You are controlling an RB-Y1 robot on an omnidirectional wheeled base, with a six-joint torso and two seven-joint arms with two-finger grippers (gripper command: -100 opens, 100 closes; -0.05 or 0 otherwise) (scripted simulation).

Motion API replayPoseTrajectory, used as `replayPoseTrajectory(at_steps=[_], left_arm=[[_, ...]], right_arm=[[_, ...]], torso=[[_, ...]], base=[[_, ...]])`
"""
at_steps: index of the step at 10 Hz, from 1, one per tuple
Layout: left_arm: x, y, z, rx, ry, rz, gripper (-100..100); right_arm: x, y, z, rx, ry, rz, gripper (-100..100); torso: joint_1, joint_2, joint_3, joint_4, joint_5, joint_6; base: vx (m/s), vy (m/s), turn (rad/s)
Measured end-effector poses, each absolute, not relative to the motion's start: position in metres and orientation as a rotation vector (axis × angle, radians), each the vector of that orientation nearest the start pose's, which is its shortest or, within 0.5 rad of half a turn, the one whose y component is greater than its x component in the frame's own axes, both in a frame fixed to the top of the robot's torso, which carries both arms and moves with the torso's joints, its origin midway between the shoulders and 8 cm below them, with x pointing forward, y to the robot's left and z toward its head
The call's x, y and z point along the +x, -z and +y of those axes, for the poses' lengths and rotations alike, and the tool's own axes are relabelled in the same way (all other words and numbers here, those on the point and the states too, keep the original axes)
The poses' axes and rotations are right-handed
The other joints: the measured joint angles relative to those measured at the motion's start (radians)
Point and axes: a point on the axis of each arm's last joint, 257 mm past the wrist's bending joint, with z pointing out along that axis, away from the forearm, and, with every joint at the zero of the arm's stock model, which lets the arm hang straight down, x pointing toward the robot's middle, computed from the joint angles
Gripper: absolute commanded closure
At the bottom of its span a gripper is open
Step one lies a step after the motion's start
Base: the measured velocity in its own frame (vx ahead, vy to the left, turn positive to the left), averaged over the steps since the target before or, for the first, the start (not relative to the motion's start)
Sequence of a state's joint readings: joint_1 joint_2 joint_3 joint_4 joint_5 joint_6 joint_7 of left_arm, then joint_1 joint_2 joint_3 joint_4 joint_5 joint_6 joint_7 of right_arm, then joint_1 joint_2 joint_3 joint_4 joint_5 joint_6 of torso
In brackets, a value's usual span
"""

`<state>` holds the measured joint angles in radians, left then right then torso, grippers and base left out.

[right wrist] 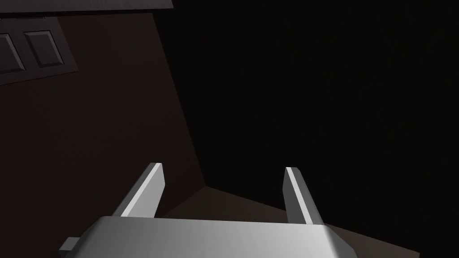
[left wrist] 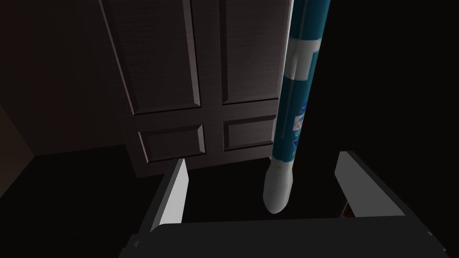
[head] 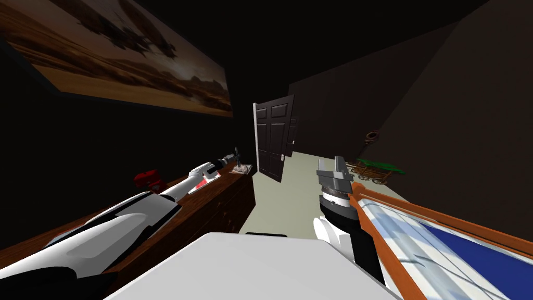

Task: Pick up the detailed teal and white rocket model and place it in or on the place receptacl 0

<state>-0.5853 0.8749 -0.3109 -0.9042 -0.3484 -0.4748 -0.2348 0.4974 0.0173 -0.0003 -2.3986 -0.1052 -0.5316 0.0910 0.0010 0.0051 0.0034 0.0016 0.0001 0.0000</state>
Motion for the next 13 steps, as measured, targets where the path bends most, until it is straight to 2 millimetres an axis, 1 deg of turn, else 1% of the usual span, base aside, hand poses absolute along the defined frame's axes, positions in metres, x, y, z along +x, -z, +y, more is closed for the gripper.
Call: replayPoseTrajectory(at_steps=[2, 3, 4, 5, 6, 7, 8, 13], left_arm=[[0.663, 0.077, 0.392, 0.205, 0.26, 1.531, -100], [0.668, 0.071, 0.395, 0.195, 0.244, 1.528, -100], [0.672, 0.066, 0.401, 0.185, 0.231, 1.527, -100], [0.678, 0.062, 0.403, 0.185, 0.221, 1.531, -100], [0.682, 0.055, 0.41, 0.178, 0.204, 1.528, -100], [0.684, 0.049, 0.414, 0.172, 0.192, 1.524, -100], [0.684, 0.049, 0.414, 0.17, 0.19, 1.524, 0], [0.684, 0.049, 0.414, 0.17, 0.19, 1.524, 0]], right_arm=[[0.309, -0.082, -0.287, 0.58, -1.315, 0.448, 0], [0.309, -0.082, -0.287, 0.58, -1.315, 0.448, 0], [0.309, -0.082, -0.288, 0.581, -1.315, 0.448, 0], [0.309, -0.082, -0.287, 0.58, -1.315, 0.448, 0], [0.309, -0.082, -0.287, 0.58, -1.315, 0.448, 0], [0.309, -0.082, -0.287, 0.58, -1.315, 0.448, 0], [0.309, -0.082, -0.287, 0.581, -1.315, 0.448, 0], [0.309, -0.082, -0.288, 0.58, -1.315, 0.448, 0]], torso=[[0.001, 0.002, 0.001, 0.0, 0.0, 0.0], [0.001, -0.001, 0.0, 0.0, 0.0, 0.0], [0.001, -0.004, -0.002, -0.001, 0.0, 0.0], [0.001, -0.002, -0.001, -0.001, 0.0, 0.001], [0.001, 0.001, 0.001, 0.0, 0.0, 0.0], [0.001, 0.0, 0.0, 0.0, 0.0, 0.0], [0.0, -0.003, -0.002, -0.001, 0.0, 0.0], [0.0, -0.006, -0.004, -0.002, 0.0, 0.0]], base=[[-0.099, 0.024, -0.053], [-0.005, 0.01, 0.023], [-0.083, 0.023, -0.194], [-0.141, 0.022, -0.124], [-0.085, 0.008, 0.021], [-0.025, 0.003, 0.01], [-0.007, 0.001, -0.001], [0.0, 0.0, 0.0]])
